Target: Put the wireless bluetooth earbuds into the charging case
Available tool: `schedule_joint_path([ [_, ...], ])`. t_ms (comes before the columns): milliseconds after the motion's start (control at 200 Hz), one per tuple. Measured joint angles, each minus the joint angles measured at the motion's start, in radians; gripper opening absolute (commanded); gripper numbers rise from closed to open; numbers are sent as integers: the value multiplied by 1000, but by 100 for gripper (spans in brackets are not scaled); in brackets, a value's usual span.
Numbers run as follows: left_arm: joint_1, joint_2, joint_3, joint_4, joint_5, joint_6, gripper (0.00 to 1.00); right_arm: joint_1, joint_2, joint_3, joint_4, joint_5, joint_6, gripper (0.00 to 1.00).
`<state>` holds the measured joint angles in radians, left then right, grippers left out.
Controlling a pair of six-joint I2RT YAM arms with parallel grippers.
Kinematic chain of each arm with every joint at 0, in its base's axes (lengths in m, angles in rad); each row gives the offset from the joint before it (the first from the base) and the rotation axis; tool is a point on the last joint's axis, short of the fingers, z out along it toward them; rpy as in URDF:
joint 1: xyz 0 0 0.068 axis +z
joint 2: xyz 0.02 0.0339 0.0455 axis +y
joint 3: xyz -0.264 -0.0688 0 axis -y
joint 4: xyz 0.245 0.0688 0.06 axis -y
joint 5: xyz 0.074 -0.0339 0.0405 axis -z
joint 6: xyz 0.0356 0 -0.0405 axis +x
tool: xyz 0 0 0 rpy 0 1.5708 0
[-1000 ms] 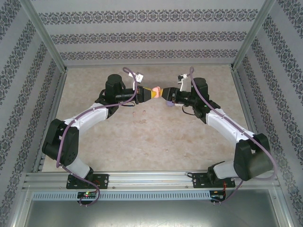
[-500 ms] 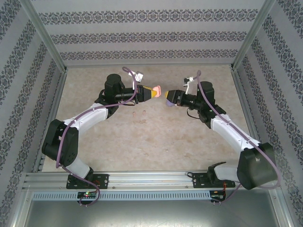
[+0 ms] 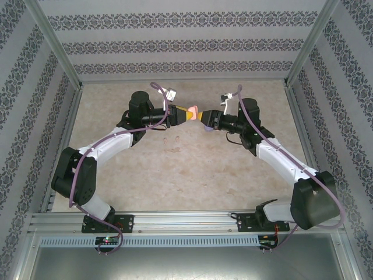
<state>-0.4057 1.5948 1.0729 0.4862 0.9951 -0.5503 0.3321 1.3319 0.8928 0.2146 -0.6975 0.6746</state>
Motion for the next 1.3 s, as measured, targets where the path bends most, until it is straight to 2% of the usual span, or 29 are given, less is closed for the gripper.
schedule_joint_path([
  [899,-9,0,0,0,-5,0,0,18,65,40,6,-4,0,35],
  [974,-7,0,0,0,-5,0,0,18,66,42,6,-6,0,33],
  [1159,-8,0,0,0,-4,0,0,20,66,42,8,-18,0,17],
  [1304,-8,0,1,-1,-4,0,0,20,67,43,14,-23,0,9],
])
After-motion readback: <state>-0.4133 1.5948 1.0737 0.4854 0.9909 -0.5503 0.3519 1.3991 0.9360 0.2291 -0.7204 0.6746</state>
